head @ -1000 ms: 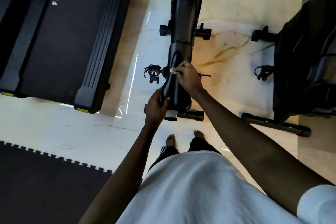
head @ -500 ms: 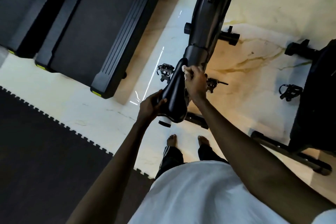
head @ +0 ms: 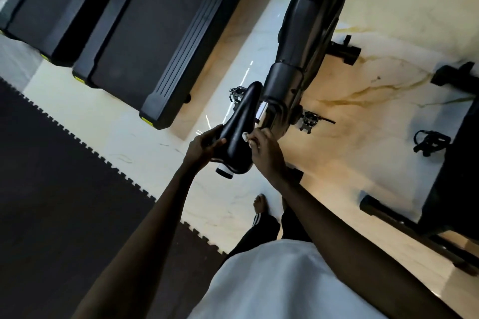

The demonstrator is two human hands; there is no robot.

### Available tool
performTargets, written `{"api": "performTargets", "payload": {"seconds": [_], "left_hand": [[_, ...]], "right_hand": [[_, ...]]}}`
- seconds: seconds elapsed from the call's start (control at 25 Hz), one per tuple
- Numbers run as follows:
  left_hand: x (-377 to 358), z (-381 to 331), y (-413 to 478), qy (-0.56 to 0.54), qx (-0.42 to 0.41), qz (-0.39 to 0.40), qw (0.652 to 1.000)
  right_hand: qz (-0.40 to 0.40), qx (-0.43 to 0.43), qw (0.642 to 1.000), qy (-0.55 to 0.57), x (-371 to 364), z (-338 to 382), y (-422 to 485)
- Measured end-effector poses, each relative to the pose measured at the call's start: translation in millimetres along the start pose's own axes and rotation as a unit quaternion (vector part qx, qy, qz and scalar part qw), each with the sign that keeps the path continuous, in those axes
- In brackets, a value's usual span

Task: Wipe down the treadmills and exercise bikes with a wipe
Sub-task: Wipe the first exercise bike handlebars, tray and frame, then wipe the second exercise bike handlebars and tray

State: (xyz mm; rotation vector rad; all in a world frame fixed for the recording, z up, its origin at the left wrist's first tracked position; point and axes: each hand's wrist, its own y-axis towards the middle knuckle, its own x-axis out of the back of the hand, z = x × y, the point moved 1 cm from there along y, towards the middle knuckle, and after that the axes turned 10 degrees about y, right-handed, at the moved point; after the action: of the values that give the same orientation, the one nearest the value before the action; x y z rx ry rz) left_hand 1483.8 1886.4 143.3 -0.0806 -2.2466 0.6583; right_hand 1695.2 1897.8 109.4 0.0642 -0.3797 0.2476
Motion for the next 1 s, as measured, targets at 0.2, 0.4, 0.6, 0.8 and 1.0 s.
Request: {"api": "performTargets", "payload": {"seconds": [0.2,0.4,0.6,0.8,1.0], "left_hand": [[2,-2,0,-0.008,-0.004,-0.003,1.000],[10,11,7,-0.069,-0.003,0.055,0.996],[12,20,11,-0.069,-0.038,0.070,0.994],[9,34,16,-0.051,-0.080,0.063,0.993],[14,32,16,-0.003,-0.115,0.062,0.991]], "right_hand": [[0.035,0.089,0.993,-0.071,-9,11,-40],[0.021,0.119,0.988,-0.093,-16,16,-53],[0.046,0.086,0.984,-0.150,-41,28,-49],[-0.078,0.014,0.986,-0.146,-49,43,-65],[-0.153,-0.094,0.982,-0.060,-57,52,-70]]}}
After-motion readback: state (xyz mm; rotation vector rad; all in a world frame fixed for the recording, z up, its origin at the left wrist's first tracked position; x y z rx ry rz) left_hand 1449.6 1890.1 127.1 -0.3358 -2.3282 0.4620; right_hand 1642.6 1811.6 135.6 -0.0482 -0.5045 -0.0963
